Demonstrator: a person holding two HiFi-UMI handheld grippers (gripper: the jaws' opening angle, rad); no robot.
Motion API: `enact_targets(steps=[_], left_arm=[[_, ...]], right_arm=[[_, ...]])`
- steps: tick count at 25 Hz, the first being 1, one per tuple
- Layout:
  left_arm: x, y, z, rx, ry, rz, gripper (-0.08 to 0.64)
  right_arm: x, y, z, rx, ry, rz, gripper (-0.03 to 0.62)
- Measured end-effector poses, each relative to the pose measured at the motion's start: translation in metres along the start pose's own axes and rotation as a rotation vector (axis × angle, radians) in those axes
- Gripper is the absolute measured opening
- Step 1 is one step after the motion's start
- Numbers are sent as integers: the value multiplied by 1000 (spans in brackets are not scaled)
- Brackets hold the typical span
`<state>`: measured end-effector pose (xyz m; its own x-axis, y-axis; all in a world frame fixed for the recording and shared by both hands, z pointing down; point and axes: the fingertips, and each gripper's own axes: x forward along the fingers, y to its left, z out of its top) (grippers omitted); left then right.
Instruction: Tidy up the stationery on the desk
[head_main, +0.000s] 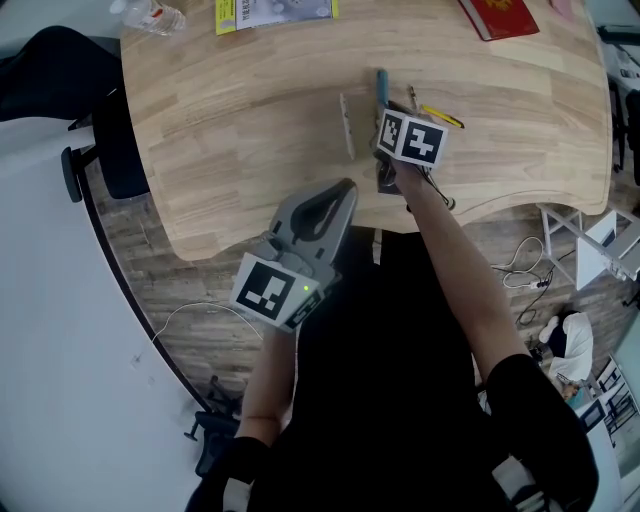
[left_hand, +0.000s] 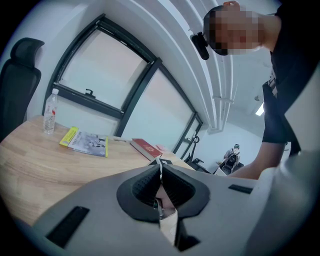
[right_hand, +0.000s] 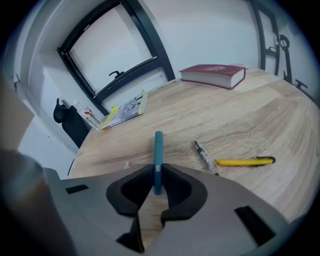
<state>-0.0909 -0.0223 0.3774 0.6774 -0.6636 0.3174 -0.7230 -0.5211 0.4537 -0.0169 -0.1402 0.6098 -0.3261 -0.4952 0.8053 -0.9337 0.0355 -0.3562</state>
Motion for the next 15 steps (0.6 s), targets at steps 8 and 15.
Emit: enact_targets(steps=[8,15], left_arm=[[-1,-7,-1,-2,-4,-10,40],[-2,-14,-2,5,-8,-20,40]], right_arm=[[-18,9,-22,-2,28,92,75],[-30,14,-52,-31,95,146,75]])
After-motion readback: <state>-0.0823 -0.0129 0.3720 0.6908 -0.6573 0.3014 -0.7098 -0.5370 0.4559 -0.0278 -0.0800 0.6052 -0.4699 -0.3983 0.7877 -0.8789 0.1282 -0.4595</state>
